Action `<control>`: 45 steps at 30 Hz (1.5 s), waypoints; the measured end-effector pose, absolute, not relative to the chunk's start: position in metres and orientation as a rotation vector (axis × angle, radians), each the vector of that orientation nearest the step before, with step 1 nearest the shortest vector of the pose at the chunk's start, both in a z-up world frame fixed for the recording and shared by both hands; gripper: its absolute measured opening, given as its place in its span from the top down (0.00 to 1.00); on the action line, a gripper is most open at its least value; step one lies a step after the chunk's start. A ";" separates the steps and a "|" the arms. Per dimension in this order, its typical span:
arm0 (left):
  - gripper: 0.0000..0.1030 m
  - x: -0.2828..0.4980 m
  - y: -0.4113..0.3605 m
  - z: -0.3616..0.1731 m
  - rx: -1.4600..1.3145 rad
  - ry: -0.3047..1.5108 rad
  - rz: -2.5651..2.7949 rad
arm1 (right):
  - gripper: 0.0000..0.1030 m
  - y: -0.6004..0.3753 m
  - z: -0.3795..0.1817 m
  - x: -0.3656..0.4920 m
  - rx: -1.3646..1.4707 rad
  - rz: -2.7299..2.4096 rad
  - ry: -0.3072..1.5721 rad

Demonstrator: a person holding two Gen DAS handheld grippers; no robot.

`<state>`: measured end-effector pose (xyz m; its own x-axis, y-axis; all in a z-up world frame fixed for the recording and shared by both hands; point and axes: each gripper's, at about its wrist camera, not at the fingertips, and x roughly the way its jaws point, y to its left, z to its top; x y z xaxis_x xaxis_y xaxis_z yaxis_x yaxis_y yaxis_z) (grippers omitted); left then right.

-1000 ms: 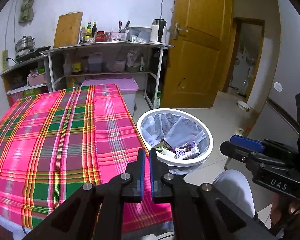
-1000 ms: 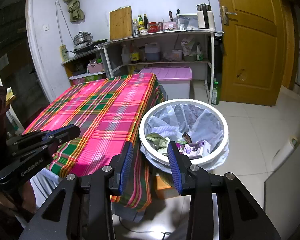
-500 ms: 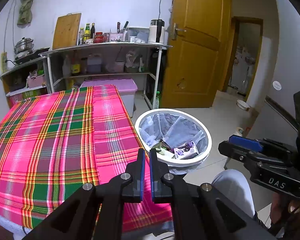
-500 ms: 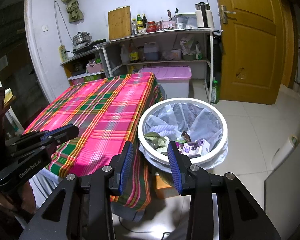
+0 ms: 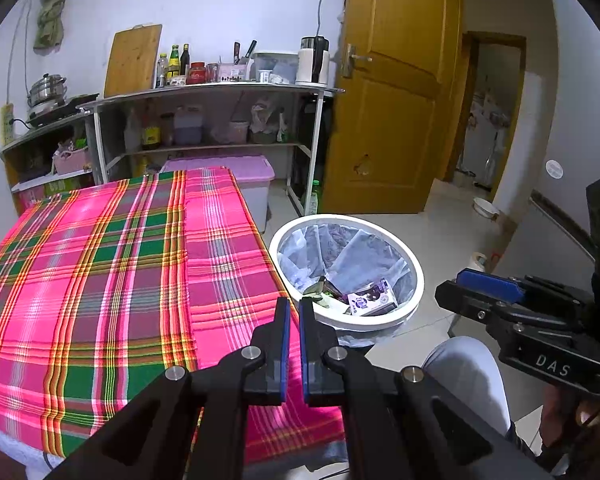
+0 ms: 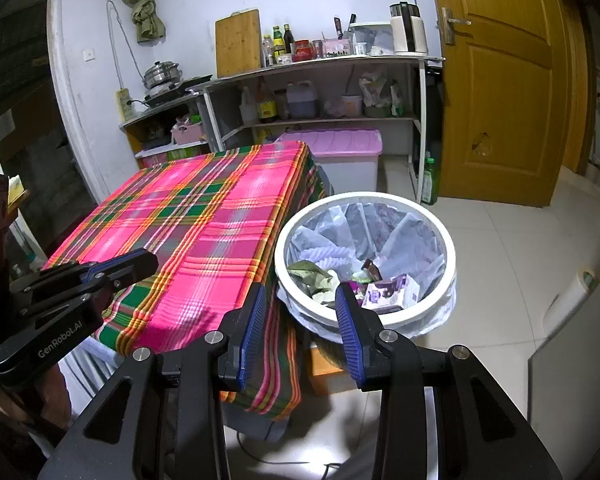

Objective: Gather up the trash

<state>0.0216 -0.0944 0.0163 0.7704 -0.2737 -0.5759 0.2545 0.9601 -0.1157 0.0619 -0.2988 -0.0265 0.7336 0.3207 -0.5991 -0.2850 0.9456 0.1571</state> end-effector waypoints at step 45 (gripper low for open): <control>0.97 0.018 -0.084 0.012 -0.009 0.607 -0.268 | 0.64 -0.300 -0.028 0.065 0.060 0.331 0.678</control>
